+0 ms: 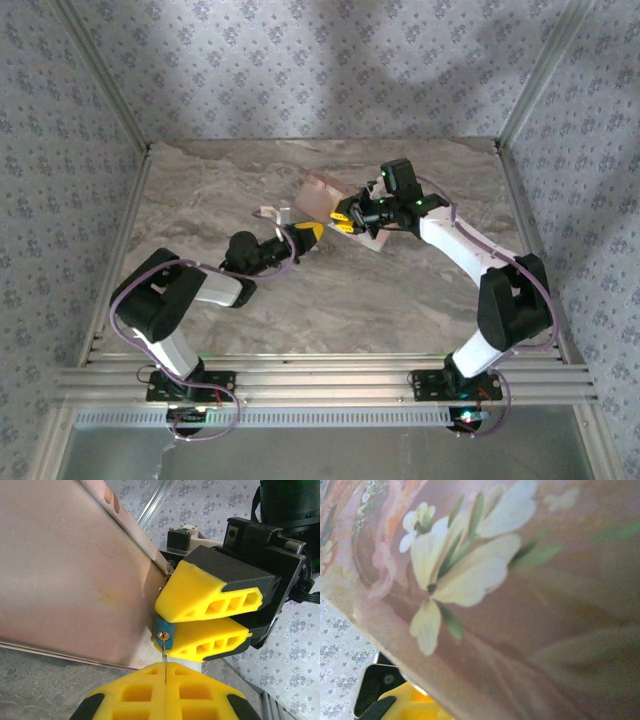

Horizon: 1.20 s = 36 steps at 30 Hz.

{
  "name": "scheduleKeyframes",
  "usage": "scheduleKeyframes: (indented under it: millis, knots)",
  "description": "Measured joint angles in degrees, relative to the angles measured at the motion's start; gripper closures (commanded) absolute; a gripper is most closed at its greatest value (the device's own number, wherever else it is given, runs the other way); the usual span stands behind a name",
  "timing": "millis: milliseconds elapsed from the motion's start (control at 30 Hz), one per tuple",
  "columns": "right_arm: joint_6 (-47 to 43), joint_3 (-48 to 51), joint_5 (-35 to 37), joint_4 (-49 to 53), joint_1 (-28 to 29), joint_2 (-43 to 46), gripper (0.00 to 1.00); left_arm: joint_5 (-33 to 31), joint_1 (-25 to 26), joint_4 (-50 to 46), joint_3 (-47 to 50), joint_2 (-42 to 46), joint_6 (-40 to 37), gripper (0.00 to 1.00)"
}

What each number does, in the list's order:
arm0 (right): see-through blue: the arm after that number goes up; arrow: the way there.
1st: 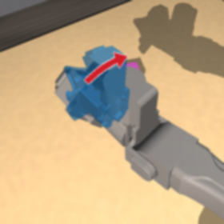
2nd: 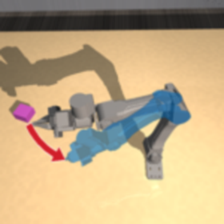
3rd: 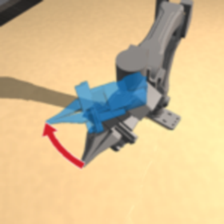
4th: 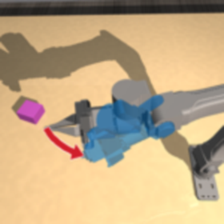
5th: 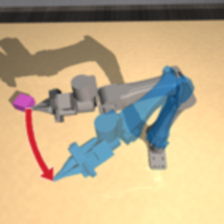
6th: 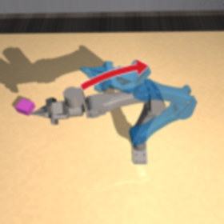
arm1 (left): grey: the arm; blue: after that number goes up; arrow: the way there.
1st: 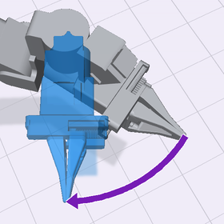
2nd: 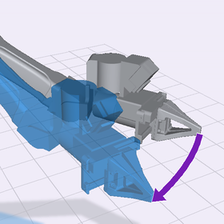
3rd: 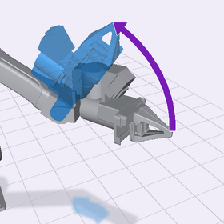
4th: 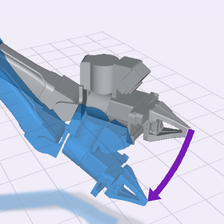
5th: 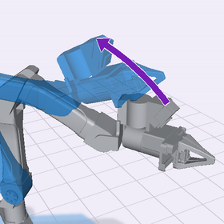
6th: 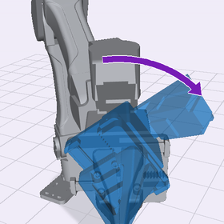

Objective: Unlock the padlock with the key

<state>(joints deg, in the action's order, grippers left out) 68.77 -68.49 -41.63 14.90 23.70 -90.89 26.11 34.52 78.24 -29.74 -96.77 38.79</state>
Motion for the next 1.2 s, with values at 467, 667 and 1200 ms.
scheduleKeyframes:
  millis: [467,667,1200]
  knots:
    - [-0.02,0.09,-0.02,-0.2,0.0,0.0,1.0,-0.07,0.48,0.0,-0.02,0.0,0.0,1.0]
    - [-0.02,0.09,-0.02,-0.17,0.0,0.0,1.0,-0.7,0.48,0.0,-0.02,0.02,-0.02,1.0]
    - [-0.02,0.09,-0.04,-0.2,0.0,-0.02,1.0,-1.51,0.48,-0.02,0.0,0.68,-0.22,1.0]
